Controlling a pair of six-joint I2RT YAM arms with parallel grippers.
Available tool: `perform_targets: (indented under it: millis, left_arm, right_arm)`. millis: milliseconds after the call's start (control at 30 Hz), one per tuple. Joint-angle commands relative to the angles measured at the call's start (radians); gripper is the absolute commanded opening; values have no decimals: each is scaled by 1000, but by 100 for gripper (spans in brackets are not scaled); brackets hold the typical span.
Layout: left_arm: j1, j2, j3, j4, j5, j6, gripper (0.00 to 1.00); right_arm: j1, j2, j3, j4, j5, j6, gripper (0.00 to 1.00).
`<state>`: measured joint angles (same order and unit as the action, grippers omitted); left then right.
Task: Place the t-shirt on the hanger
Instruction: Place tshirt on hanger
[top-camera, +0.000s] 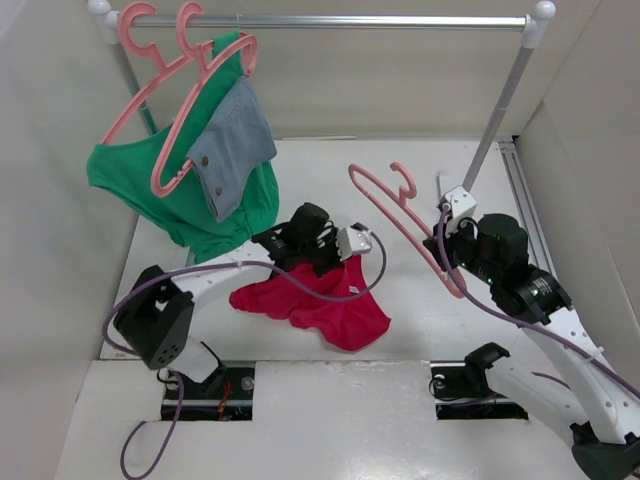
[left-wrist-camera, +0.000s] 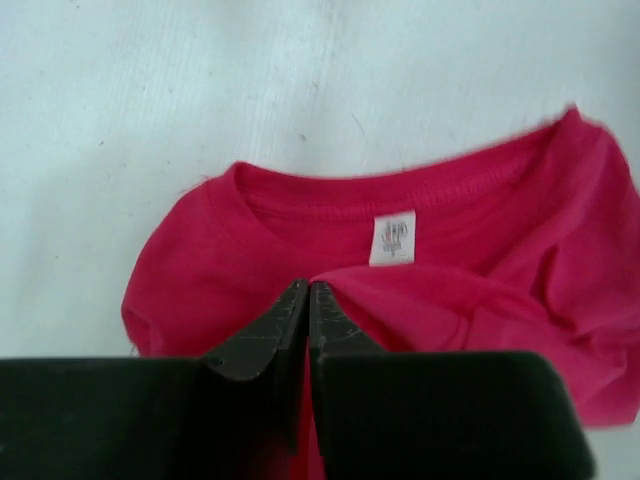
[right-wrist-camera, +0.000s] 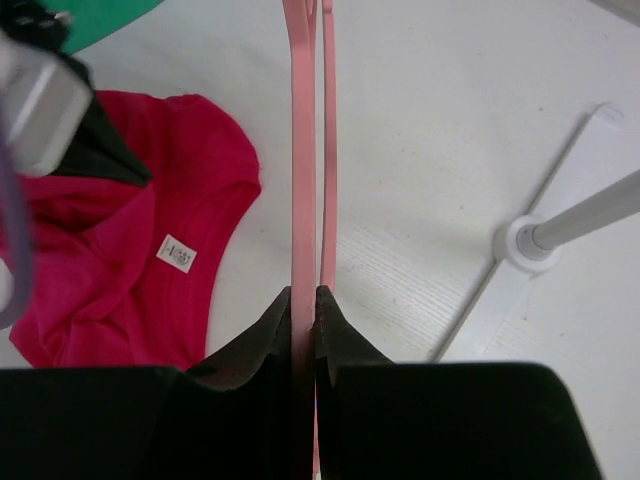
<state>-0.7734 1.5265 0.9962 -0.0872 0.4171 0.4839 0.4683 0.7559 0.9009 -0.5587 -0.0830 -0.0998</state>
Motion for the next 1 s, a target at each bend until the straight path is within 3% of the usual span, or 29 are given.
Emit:
perform_targets:
  millis: [0, 67, 100, 133, 233, 367, 433, 467, 567, 600, 633, 667, 800, 867, 900, 933, 967]
  left_arm:
    - [-3, -135, -80, -142, 74, 281, 0]
    - [-3, -236, -151, -266, 119, 478, 0]
    - [-3, -264, -203, -422, 153, 698, 0]
    - [-3, -305, -220, -493, 153, 785, 0]
    - [6, -318, -229, -703, 128, 999, 0]
    - [35, -257, -162, -868, 106, 1129, 0]
    - [46, -247, -113, -916, 132, 1174, 17]
    - [46, -247, -99, -916, 143, 1174, 39]
    - [68, -281, -79, -904, 187, 1189, 59]
    - [68, -325, -79, -914, 187, 1232, 76]
    - [80, -353, -99, -924, 196, 1316, 100]
    - [89, -383, -114, -924, 196, 1340, 100]
    - [89, -511, -162, -904, 216, 1366, 100]
    - [89, -534, -153, -841, 265, 1290, 100]
    - [89, -534, -137, -785, 317, 1206, 100]
    - [89, -534, -137, -603, 336, 941, 100]
    - [89, -523, -127, -488, 336, 783, 100]
  right_arm:
    - [-14, -26, 3, 34, 46, 8, 0]
    - [-14, -26, 3, 34, 46, -1, 0]
    - [-14, -26, 3, 34, 46, -1, 0]
    - [-23, -26, 3, 34, 46, -14, 0]
    - [-23, 2, 12, 45, 34, -28, 0]
    - [-23, 58, 44, 65, 13, -48, 0]
    - [-23, 69, 44, 65, 12, -48, 0]
    - [-23, 69, 53, 65, 3, -48, 0]
    - [-23, 69, 53, 65, 3, -48, 0]
    - [-23, 69, 53, 65, 3, -48, 0]
    - [-23, 60, 53, 56, 3, -48, 0]
    - [-23, 51, 53, 56, 3, -48, 0]
    - [-33, 30, 44, 45, 14, -48, 0]
    - [-33, 20, 35, 45, 14, -48, 0]
    - [-33, 20, 35, 45, 14, -48, 0]
    - [-33, 20, 35, 45, 14, -48, 0]
    - [-33, 20, 35, 45, 14, -48, 0]
